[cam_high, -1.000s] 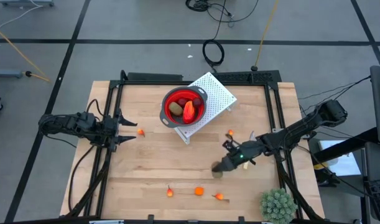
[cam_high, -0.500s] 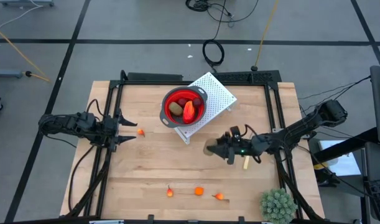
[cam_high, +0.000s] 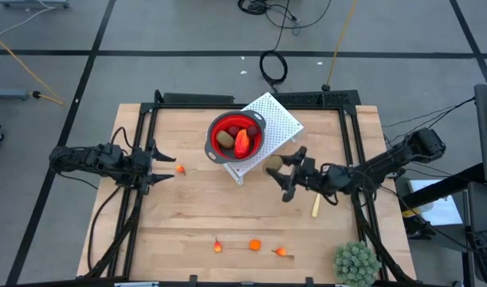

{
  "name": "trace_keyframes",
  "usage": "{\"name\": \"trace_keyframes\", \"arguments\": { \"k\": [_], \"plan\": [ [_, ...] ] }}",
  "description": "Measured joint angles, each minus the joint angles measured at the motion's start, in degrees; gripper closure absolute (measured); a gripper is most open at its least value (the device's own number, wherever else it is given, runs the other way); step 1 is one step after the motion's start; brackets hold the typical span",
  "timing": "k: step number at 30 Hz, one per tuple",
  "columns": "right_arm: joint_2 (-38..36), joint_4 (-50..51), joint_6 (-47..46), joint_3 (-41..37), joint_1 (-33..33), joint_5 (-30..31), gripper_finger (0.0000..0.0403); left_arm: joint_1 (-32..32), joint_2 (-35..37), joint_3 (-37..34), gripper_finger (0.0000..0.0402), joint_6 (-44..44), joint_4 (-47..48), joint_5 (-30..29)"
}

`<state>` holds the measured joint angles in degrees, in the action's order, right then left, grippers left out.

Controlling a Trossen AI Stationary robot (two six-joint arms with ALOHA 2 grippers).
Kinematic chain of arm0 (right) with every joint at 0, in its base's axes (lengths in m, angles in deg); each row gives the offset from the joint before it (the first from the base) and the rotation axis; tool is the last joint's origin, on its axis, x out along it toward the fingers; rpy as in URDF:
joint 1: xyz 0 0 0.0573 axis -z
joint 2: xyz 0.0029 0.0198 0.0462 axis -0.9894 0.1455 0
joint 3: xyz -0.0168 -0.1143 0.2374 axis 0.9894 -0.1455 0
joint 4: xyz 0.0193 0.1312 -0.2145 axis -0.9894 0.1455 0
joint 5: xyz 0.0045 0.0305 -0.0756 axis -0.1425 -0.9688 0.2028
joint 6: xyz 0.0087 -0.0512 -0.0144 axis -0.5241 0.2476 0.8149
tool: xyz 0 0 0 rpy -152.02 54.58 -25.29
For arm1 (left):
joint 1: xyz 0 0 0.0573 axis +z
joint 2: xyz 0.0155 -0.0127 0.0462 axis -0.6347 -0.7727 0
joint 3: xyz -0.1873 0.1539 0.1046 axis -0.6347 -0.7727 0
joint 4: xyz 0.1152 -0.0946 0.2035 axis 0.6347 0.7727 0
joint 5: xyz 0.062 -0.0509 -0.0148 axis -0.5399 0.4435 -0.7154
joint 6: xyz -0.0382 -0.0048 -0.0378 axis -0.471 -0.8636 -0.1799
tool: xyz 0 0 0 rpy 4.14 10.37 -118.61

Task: Pick & Place Fruit
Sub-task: Put the kiwi into the red strainer bowl on the shelf

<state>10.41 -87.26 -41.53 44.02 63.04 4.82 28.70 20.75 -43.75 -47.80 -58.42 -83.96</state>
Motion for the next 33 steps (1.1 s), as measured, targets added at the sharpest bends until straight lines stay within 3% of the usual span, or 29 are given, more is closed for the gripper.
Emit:
{"name": "trace_keyframes", "arguments": {
  "k": [12,17,24,33],
  "plan": [
    [-0.02,-6.68,33.54,0.0,5.14,0.68,0.0178,0.01,-0.01,0.0,0.0149,-1.83,0.0,-0.03],
    [0.0,-6.91,42.18,0.0,7.15,0.7,0.0177,0.01,-0.01,0.0,0.0149,-3.96,0.0,-0.04],
    [0.0,-6.92,43.72,0.0,8.95,0.72,0.0176,0.02,-0.02,0.0,0.0149,-6.21,-0.02,-0.07],
    [-0.02,-7.7,31.33,0.04,10.0,0.65,0.0178,0.02,0.0,0.0,0.0149,-5.97,-0.02,-0.63]
  ]
}}
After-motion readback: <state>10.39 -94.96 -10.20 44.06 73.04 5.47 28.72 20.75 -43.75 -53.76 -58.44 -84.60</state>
